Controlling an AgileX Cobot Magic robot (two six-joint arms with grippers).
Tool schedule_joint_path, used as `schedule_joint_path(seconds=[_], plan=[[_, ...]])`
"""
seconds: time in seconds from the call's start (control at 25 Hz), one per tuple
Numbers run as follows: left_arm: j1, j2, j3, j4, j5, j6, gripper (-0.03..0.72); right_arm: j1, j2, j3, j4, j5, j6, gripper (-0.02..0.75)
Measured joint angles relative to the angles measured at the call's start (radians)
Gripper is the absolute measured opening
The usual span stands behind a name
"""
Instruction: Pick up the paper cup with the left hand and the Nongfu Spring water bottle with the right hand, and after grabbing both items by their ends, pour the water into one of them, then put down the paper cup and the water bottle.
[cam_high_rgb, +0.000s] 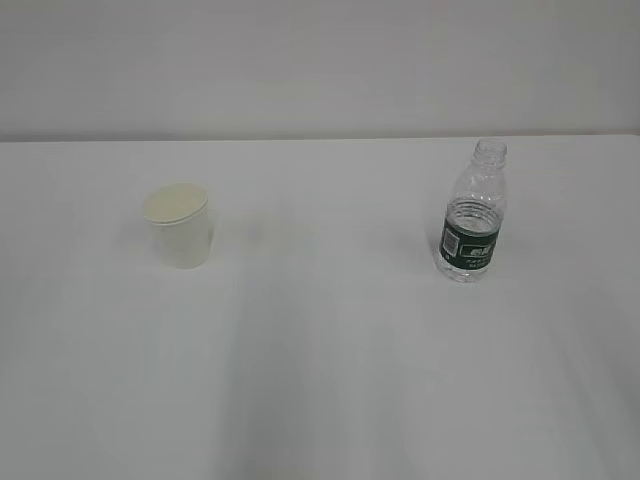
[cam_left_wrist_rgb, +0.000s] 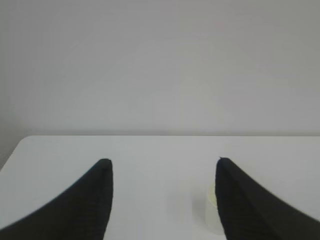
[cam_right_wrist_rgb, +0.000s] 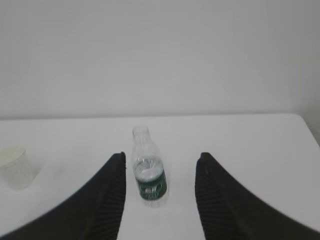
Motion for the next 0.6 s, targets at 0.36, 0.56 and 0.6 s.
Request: schedule_joint_path(seconds=[0.36,0.56,0.6], plan=[[-0.01,0.236,0.007,-0.098,-0.227,0.002,0.461,0.0,0.236,-0.008,0.003,-0.334,-0.01,0.347],[-0.073,0.287,0.078,-0.068,-0.431,0.002,0.461,0.0,0.381,-0.008,0.001,-0.464,-0.011,0.347],[-0.092,0.297,0.091,-0.054,-0.448,0.002,0.461,0.0,0.409,-0.008,0.001,-0.485,-0.011,0.347]])
